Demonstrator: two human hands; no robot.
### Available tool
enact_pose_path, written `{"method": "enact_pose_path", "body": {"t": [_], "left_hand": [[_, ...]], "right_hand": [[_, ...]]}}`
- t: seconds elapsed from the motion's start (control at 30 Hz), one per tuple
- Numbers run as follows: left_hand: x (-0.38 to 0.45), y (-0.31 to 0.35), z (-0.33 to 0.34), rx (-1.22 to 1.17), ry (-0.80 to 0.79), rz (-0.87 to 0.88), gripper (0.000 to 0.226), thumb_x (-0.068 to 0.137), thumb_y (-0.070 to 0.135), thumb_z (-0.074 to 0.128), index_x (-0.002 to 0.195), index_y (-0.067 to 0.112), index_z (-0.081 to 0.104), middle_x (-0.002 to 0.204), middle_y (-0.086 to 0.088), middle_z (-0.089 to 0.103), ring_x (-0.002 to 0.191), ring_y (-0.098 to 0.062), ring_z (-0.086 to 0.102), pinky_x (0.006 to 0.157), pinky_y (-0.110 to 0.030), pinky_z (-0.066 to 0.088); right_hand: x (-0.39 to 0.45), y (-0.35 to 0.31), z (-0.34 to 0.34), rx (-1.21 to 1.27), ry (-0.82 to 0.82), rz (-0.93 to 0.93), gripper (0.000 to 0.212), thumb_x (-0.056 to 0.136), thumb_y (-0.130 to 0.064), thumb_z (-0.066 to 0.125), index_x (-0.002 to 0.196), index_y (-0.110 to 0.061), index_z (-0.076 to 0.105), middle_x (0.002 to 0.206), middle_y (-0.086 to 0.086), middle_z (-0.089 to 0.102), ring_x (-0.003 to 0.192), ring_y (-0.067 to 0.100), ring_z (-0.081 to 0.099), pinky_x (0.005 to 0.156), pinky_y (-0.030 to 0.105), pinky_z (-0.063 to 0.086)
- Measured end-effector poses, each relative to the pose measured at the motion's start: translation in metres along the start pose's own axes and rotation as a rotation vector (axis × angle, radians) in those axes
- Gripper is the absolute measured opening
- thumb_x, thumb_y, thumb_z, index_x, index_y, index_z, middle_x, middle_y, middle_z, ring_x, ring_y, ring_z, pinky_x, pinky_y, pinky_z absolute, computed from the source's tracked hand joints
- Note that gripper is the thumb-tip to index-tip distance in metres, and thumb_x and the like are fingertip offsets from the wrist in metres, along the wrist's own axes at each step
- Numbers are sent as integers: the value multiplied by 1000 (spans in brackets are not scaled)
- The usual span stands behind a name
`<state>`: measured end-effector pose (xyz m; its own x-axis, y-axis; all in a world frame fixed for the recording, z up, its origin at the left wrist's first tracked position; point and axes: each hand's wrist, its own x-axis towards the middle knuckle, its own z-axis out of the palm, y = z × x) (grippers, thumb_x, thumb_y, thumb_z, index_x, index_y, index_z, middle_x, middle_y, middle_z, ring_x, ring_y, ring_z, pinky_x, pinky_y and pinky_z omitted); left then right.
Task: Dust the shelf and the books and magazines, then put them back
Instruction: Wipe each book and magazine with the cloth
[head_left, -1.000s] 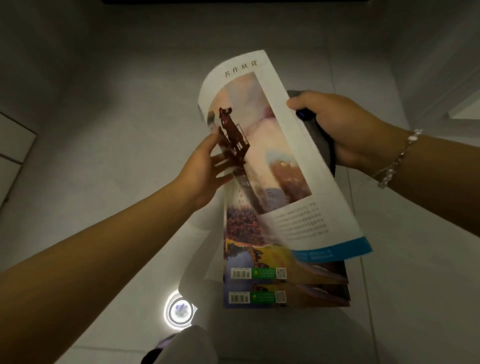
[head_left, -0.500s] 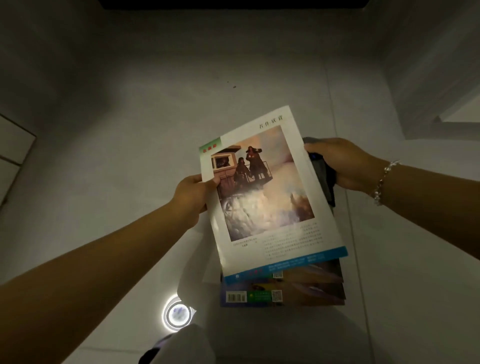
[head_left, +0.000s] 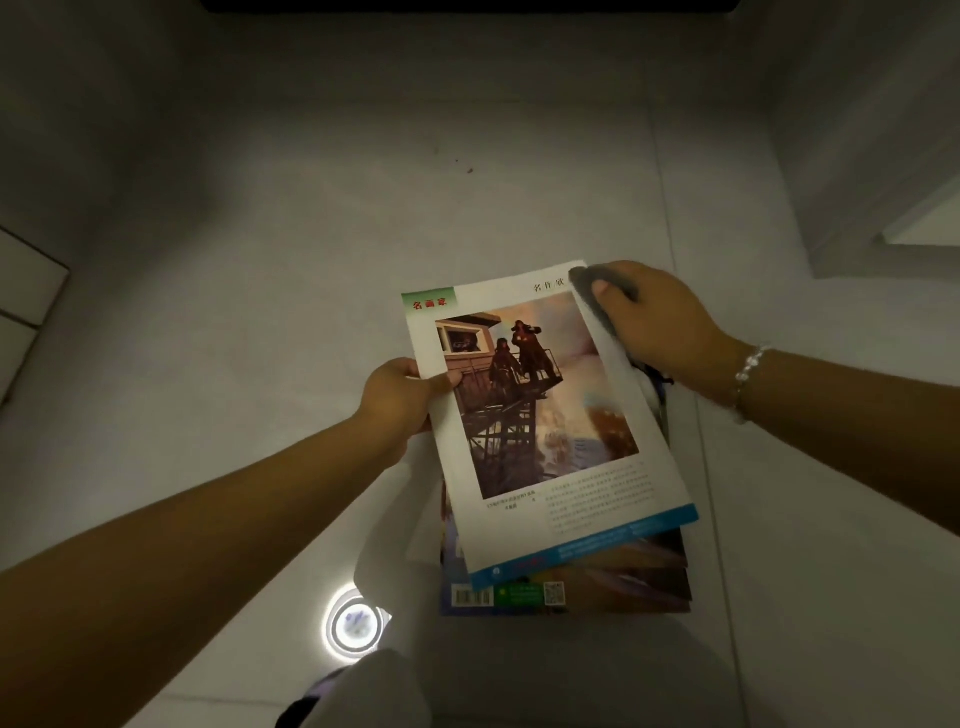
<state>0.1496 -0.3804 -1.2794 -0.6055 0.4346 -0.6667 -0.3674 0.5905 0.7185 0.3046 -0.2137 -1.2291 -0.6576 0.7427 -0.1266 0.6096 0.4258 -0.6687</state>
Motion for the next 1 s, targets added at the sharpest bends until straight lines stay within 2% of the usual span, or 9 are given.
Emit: {"method": "enact_pose_path", "body": {"t": [0.07, 0.17, 0.23, 0.3, 0.37, 0.47, 0.63, 0.83, 1.0], "left_hand": [[-1, -1, 2, 11, -29, 9, 34, 87, 15, 67, 117, 3, 56, 117, -15, 64, 104, -33, 63, 88, -50, 53], [0, -4, 2, 57, -102, 13, 32, 94, 19, 57, 123, 7, 57, 120, -12, 64, 105, -31, 63, 91, -50, 52], [1, -6, 1, 70, -162, 2, 27, 97, 21, 52, 120, 9, 59, 120, -12, 64, 105, -30, 63, 89, -46, 53], [1, -6, 0, 61, -199, -6, 23, 98, 20, 50, 117, 10, 59, 118, -11, 65, 104, -28, 63, 81, -38, 54], [2, -6, -1, 67, -224, -7, 21, 98, 18, 49, 115, 11, 59, 117, -11, 65, 103, -27, 64, 78, -34, 54], [5, -7, -2, 92, -239, -7, 25, 99, 15, 49, 122, 8, 57, 119, -11, 65, 105, -28, 63, 84, -37, 54], [8, -7, 0, 94, -238, -24, 26, 98, 13, 49, 123, 8, 56, 119, -11, 64, 104, -27, 63, 80, -35, 54], [7, -11, 1, -14, -226, -37, 20, 98, 11, 48, 114, 6, 60, 105, -10, 67, 83, -18, 66, 62, -24, 56], [5, -15, 3, -85, -197, -55, 20, 98, 11, 49, 113, 7, 60, 99, -8, 68, 82, -19, 66, 61, -24, 56]], "right_hand": [[-13, -3, 16, 9, -59, -42, 34, 102, -24, 37, 133, -21, 50, 103, -1, 65, 90, 10, 64, 68, 19, 49], [-33, 2, 45, 34, -171, -49, 39, 102, -25, 38, 140, -22, 44, 74, 1, 61, 49, -6, 50, 49, 10, 44], [-43, 13, 63, 43, -268, -65, 44, 102, -27, 37, 145, -23, 35, 117, 10, 63, 88, -8, 56, 91, 19, 45], [-49, 27, 76, -103, -349, -199, 46, 102, -29, 34, 147, -24, 26, 153, 1, 29, 140, 8, 22, 116, 25, 6], [-44, 39, 78, -263, -329, -349, 49, 100, -36, 26, 147, -26, 22, 156, -5, 18, 141, 4, 0, 112, 21, -9], [-18, 51, 70, -355, -249, -361, 53, 97, -38, 22, 148, -25, 22, 156, -3, 16, 142, 9, 1, 113, 27, -6], [34, 43, 62, -370, -149, -72, 49, 102, -26, 30, 150, -22, 19, 158, 3, 13, 146, 21, 4, 116, 34, -3], [14, -16, 110, -193, -385, -358, 45, 103, -23, 31, 148, -23, 27, 157, -1, 19, 146, 15, 6, 115, 25, -5], [34, -8, 96, -203, -468, -393, 44, 104, -27, 30, 147, -25, 28, 157, -4, 20, 145, 11, 7, 113, 22, -4]]}}
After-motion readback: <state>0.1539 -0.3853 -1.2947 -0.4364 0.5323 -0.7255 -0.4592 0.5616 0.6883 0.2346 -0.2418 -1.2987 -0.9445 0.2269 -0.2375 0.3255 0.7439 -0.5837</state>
